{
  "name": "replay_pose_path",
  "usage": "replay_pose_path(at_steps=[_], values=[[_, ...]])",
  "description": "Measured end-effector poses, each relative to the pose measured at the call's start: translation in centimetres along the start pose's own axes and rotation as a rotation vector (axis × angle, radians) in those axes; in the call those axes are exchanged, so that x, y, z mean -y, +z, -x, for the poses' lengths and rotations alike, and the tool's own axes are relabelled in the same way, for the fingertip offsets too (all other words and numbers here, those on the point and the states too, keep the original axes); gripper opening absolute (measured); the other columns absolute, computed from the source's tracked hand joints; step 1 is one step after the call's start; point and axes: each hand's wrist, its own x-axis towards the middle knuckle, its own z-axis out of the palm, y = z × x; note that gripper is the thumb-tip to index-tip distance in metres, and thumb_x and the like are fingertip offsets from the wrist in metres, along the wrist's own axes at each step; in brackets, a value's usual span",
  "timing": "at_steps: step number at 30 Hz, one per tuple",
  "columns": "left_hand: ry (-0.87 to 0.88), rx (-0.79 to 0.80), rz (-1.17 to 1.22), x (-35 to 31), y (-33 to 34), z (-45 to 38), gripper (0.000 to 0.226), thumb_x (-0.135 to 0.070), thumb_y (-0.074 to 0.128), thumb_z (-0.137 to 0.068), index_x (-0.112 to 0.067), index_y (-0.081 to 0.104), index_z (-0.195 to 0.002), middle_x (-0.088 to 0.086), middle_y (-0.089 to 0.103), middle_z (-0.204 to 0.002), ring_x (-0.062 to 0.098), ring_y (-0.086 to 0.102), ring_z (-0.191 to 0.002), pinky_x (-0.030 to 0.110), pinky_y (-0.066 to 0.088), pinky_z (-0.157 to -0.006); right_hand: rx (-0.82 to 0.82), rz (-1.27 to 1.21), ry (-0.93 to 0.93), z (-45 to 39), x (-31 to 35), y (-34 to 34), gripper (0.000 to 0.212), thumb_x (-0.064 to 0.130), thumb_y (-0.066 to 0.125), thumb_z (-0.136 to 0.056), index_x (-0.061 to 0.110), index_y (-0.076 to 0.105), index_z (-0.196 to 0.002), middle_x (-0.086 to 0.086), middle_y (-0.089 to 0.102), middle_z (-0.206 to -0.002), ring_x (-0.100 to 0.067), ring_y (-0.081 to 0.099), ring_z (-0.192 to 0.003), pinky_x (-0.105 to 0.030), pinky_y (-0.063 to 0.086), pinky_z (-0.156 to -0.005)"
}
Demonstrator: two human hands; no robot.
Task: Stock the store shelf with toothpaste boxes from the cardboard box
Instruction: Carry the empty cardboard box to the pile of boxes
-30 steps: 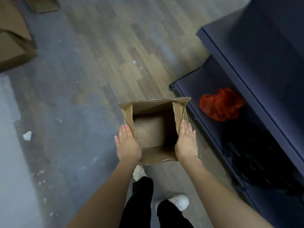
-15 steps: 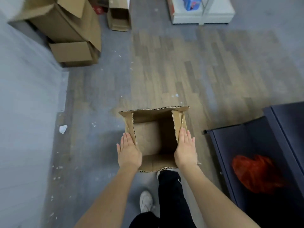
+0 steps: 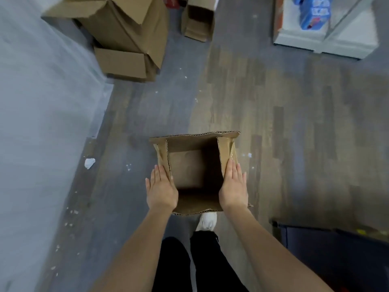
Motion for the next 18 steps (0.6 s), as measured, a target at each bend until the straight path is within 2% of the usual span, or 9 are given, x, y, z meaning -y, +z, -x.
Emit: replay_pose_path(at_steps=[9, 18], values=[[-0.213, -0.06, 0.164, 2.0, -7.3, -8.9, 0.055, -0.034, 0.01, -0.102, -0.01, -0.001, -0.15, 0.004, 0.0, -0.159, 0.017, -0.002, -0.146, 0.035, -0.003, -0.119, 0.063, 0.085, -0.263, -11.6, 11.0, -3.7, 0.078, -0.008, 0.032, -0.09, 0.01, -0.014, -0.149, -0.003, -0.01, -0.159, -0.016, -0.012, -0.146, -0.033, -0.008, -0.118], [-0.434, -0.079, 0.344, 7.0, -16.8, -18.1, 0.056, -0.036, 0.009, -0.102, -0.011, -0.002, -0.151, 0.002, -0.001, -0.159, 0.016, -0.001, -0.147, 0.036, -0.001, -0.12, 0.144, 0.315, -0.503, -21.2, 27.3, -7.6, 0.07, 0.006, 0.034, -0.097, 0.008, -0.013, -0.149, -0.005, -0.007, -0.159, -0.02, -0.008, -0.147, -0.035, -0.003, -0.119]])
